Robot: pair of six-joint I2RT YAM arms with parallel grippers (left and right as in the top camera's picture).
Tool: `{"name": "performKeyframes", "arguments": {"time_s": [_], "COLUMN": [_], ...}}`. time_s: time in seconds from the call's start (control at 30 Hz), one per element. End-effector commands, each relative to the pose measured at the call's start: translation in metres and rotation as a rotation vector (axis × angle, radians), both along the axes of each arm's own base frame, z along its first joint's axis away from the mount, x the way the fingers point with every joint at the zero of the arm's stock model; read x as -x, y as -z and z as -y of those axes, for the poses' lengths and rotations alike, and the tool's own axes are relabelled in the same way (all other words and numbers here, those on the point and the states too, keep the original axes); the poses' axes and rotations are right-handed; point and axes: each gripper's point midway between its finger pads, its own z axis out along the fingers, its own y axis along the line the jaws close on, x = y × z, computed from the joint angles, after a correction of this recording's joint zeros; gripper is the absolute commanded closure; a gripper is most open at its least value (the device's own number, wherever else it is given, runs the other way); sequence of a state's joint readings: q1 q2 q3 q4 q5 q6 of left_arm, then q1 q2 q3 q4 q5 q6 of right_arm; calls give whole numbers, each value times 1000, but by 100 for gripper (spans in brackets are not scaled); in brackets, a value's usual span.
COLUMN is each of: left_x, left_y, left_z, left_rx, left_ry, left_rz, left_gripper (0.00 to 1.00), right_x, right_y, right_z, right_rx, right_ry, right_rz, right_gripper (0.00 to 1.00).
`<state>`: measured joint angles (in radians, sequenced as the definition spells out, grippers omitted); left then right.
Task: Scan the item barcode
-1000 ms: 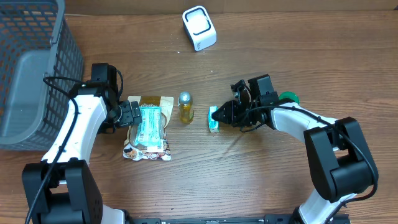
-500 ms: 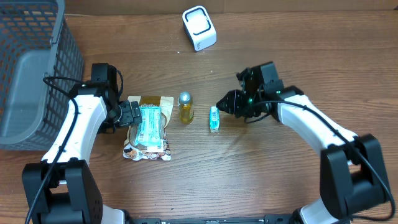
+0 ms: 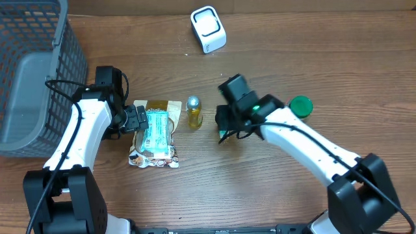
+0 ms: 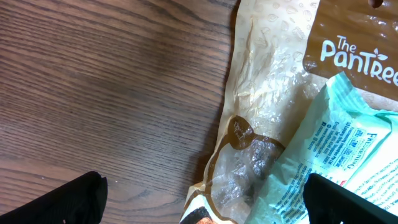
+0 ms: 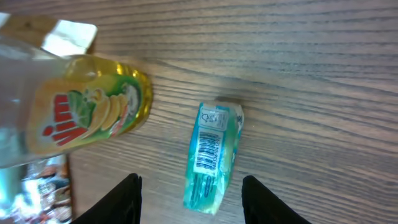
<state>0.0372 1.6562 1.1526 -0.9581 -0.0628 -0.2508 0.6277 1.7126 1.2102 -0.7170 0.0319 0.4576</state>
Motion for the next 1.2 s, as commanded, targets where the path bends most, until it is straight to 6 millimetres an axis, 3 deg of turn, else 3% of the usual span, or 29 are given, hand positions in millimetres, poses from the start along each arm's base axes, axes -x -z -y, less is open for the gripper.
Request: {"name": "performKeyframes", "arguments": {"time_s": [0.0, 0.33, 0.43, 0.6, 0.8, 0.83, 0.93, 1.03, 1.17], "left_x": [-4, -4, -4, -4, -4, -4, -4, -4, -4], "left_y": [-3, -3, -3, -3, -3, -3, -3, -3, -3], "left_z": [2, 2, 2, 2, 2, 2, 2, 2, 2], "left_rx": [6, 6, 6, 6, 6, 6, 6, 6, 6], "left_ry": [15, 15, 15, 15, 15, 15, 15, 15, 15], "left_rz": [9, 9, 9, 9, 9, 9, 9, 9, 9], "left_gripper": [1, 1, 1, 0, 0, 0, 0, 1, 0], "right_x": [-9, -13, -13, -12, -10, -10, -10, -10, -11], "right_y": [10, 37, 37, 41, 45, 46, 49, 52, 55], "right_z": [9, 4, 3, 2, 0, 1, 2, 3, 3], "right_rx": [89, 112, 111, 102, 89, 90, 97, 106, 113], "right_ry": [67, 60, 58, 57, 52, 52, 53, 56, 57], "right_rz": [44, 17, 17, 19, 13, 12, 8, 7, 5], "right_gripper": [51, 47, 37, 0, 0, 3, 30, 38, 39]}}
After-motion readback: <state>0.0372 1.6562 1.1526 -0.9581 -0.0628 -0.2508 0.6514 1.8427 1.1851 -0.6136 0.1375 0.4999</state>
